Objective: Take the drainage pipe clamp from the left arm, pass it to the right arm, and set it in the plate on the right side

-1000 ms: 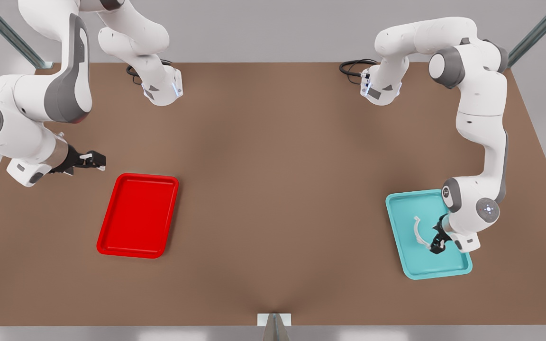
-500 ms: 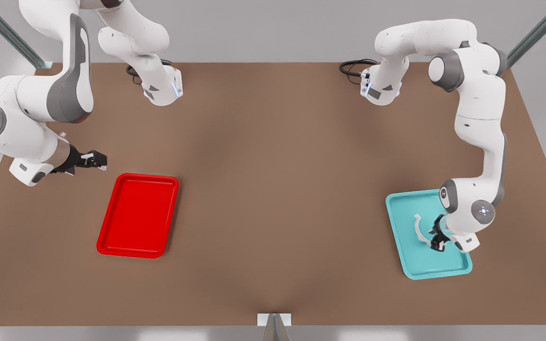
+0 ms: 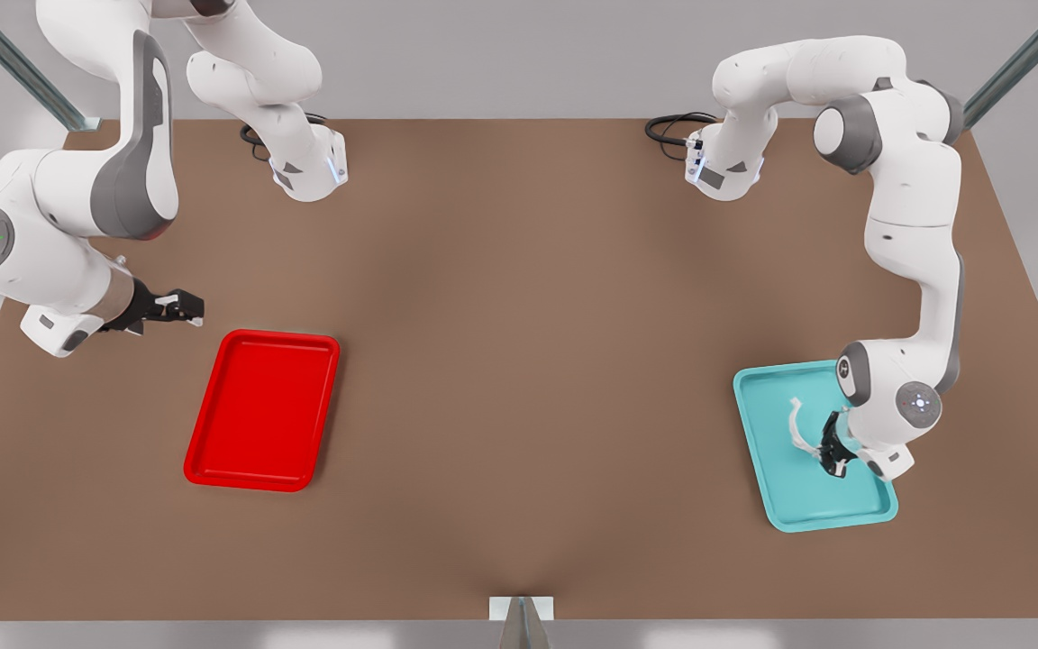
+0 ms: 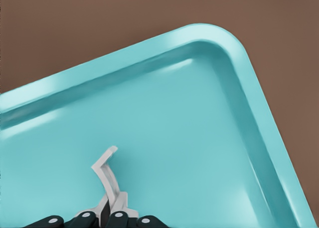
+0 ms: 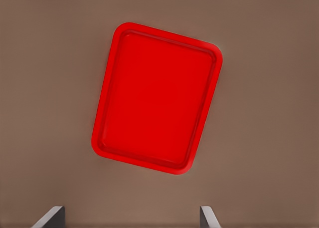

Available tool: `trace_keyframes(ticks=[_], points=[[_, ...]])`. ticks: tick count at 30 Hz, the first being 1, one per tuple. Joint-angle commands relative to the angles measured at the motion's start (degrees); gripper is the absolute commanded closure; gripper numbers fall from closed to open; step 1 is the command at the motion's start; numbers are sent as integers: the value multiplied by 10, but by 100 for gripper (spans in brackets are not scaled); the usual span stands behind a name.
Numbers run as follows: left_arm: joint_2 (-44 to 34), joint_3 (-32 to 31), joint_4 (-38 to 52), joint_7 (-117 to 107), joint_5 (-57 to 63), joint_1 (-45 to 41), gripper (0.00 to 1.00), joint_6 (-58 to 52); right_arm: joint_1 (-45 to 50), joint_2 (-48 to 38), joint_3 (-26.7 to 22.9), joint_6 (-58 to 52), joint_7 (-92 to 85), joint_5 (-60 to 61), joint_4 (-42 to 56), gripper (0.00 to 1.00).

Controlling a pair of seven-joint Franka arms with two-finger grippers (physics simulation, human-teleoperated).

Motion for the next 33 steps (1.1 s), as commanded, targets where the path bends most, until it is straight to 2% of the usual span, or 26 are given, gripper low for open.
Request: trace_keyframes(ticks=[1,4,5,6,8,12,13,15,18,21,23,27,33], points=[[-3,0,0,-33,-2,1,79,-1,0,-1,0,2,-2,0,1,0],[-4,0,0,-32,0,2,79,0,0,-1,0,2,-2,0,1,0],[-19,1,-3,-29,0,1,79,0,0,-1,0,2,-2,0,1,0],[-67,1,-5,-27,-4,-12,79,-49,0,-1,0,1,-2,0,1,0],[-131,1,-5,-36,-10,-84,79,-145,1,5,1,1,-2,4,7,0],[-170,1,0,-120,-31,-200,79,-205,40,61,7,2,9,29,51,0],[-167,1,11,-159,-44,-217,79,-224,57,79,7,4,10,35,67,0],[-102,-1,143,-296,-54,-270,79,-331,92,120,7,47,12,83,87,0],[-59,-3,205,-447,-80,-331,79,-334,156,156,7,138,110,109,85,0],[11,-3,306,-590,-78,-409,79,-327,197,173,7,195,170,134,78,0],[29,-1,328,-692,-78,-450,79,-304,219,191,7,245,179,159,78,0],[42,-2,349,-756,-80,-460,79,-249,251,211,7,318,181,173,68,0],[58,-10,350,-846,-82,-468,79,-211,284,217,15,353,180,192,52,0]])
